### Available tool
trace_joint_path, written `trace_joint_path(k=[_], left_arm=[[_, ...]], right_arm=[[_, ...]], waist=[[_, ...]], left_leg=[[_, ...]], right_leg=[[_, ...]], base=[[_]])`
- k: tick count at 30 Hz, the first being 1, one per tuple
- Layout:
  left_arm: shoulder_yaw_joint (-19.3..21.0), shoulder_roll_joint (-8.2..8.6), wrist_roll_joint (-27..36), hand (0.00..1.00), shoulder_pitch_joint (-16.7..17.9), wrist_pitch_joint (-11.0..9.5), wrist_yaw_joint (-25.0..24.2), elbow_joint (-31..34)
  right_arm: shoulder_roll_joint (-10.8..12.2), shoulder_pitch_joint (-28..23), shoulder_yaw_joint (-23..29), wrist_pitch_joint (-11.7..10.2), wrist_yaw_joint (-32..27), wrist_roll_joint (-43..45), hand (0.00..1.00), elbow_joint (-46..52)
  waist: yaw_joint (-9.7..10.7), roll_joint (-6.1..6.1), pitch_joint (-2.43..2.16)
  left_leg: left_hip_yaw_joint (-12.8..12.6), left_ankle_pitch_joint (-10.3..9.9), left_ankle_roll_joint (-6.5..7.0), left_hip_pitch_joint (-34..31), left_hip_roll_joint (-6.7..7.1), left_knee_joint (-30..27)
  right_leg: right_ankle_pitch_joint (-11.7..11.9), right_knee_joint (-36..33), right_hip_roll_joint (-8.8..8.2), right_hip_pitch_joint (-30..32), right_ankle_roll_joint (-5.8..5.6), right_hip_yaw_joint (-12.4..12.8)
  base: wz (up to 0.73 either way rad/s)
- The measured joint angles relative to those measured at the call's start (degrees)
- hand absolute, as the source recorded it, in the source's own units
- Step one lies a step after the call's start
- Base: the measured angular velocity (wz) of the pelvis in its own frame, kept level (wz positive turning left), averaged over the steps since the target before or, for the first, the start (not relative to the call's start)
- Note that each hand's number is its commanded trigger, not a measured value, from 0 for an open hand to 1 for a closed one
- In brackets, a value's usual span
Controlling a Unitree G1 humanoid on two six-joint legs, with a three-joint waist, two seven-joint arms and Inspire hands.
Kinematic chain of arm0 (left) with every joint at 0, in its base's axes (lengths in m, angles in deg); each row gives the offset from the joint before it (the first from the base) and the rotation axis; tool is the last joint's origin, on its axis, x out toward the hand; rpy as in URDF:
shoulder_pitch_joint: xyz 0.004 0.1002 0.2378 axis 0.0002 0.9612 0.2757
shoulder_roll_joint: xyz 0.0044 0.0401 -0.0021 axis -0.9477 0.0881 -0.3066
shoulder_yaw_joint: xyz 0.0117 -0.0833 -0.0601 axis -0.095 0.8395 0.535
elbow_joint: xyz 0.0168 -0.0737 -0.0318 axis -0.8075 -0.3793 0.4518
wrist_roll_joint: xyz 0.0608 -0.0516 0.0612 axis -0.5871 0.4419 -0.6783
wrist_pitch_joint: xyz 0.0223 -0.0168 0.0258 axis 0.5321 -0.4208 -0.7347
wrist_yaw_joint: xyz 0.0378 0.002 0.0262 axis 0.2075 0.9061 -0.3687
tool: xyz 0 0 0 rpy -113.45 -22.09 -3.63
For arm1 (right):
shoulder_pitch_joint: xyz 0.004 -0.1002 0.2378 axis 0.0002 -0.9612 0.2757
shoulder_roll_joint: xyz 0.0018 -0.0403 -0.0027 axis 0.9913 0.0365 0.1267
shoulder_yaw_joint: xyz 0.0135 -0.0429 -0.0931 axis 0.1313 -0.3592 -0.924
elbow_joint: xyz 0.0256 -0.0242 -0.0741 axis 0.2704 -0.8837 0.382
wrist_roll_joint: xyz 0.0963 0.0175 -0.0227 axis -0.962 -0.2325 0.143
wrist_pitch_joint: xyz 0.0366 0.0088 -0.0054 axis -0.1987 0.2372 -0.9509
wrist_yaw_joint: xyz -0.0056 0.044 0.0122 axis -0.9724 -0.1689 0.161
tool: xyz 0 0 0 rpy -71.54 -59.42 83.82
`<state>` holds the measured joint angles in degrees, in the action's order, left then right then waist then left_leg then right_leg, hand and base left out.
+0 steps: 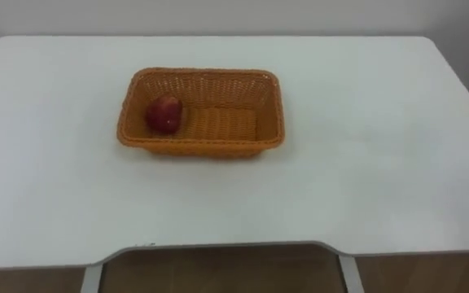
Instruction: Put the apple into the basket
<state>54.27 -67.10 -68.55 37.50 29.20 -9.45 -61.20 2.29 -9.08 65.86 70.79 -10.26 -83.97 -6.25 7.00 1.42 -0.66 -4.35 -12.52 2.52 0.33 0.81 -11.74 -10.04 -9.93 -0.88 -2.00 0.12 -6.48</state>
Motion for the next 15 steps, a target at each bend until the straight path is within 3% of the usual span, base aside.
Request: trace_joint_path(k=[4,8,11,15], left_arm=[[2.65,0.44,-0.27,0.00,-0.05,0.62,-0.05,2.52],[4.15,0.52,-0.41,0.00,-0.25,1.67,-0.15,3.30],[4.11,0.69,-0.35,0.00,-0.39,3.14,-0.24,3.32],[4.07,1.12,-0.36,0.00,-1.75,4.35,-1.88,2.99]], right_arm=[[-0.05,-0.85,3.27,0.65,-0.14,-9.91,0.00,-14.33],[0.24,-1.33,3.46,2.72,3.48,-16.52,0.00,-28.77],[3.62,-2.57,-0.48,4.73,8.32,-16.53,0.00,-39.65],[7.27,-4.29,-5.46,8.14,15.09,-16.28,0.00,-46.54]], waist=[[0.75,-1.22,0.07],[0.52,-1.09,0.05],[0.24,-0.90,0.05],[-1.06,-0.95,0.08]], left_leg=[[-0.28,0.03,-0.04,0.05,-0.02,0.04],[-0.42,0.05,-0.07,0.22,0.01,-0.17],[-0.37,0.04,-0.08,0.13,0.02,-0.54],[-0.17,0.04,-0.07,0.48,-0.05,-0.50]], right_leg=[[-0.06,-0.10,0.03,0.08,0.08,0.26],[-0.44,-0.58,0.03,0.21,0.11,0.74],[-0.61,-0.64,0.00,0.12,0.12,0.90],[-0.67,-0.76,0.06,-0.02,0.11,1.74]], base=[[0.00],[0.00],[0.01],[-0.03]])
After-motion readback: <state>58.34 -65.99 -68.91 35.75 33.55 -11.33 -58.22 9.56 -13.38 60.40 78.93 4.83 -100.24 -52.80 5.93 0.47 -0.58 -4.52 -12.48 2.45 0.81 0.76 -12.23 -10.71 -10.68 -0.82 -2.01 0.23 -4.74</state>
